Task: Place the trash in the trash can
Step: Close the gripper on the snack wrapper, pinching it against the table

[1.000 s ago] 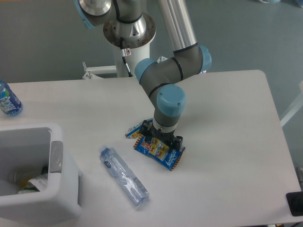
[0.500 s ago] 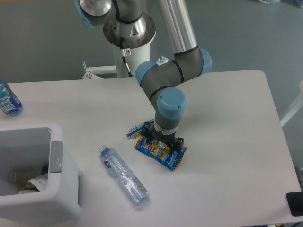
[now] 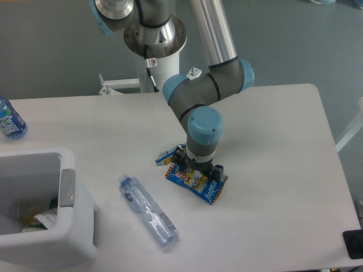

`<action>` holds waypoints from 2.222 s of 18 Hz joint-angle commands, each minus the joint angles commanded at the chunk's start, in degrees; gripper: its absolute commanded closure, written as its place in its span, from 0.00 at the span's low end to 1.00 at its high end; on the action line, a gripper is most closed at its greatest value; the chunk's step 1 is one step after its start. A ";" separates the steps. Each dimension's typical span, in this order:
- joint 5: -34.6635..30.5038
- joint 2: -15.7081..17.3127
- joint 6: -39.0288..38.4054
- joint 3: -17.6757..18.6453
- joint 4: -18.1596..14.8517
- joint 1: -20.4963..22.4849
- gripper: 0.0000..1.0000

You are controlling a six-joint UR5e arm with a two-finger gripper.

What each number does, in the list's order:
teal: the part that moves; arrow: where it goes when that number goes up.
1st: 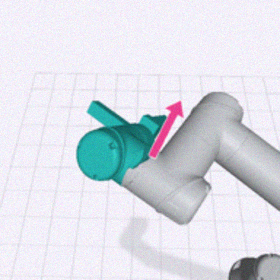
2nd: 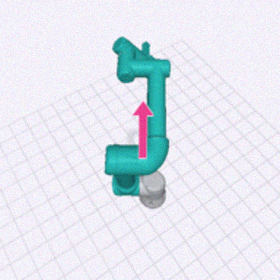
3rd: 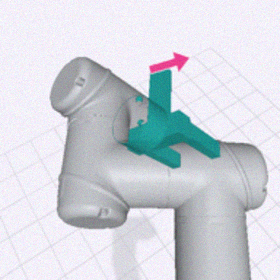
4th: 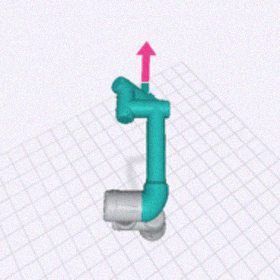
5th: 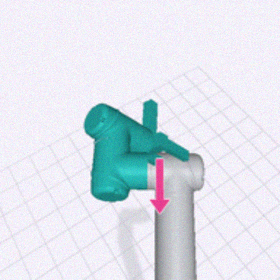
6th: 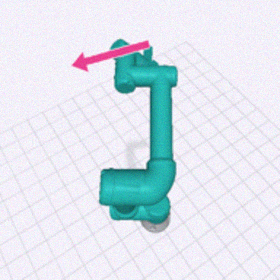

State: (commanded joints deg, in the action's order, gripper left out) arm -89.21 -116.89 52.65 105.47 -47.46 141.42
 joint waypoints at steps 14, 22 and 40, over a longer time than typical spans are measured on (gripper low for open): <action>-0.09 -0.53 -0.18 0.26 1.23 0.00 0.00; -0.09 -0.79 -0.09 -0.09 1.23 0.00 0.00; -0.17 -0.88 -0.09 -0.18 1.14 0.00 0.26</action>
State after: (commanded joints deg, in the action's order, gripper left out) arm -89.38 -117.77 52.56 105.29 -46.32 141.42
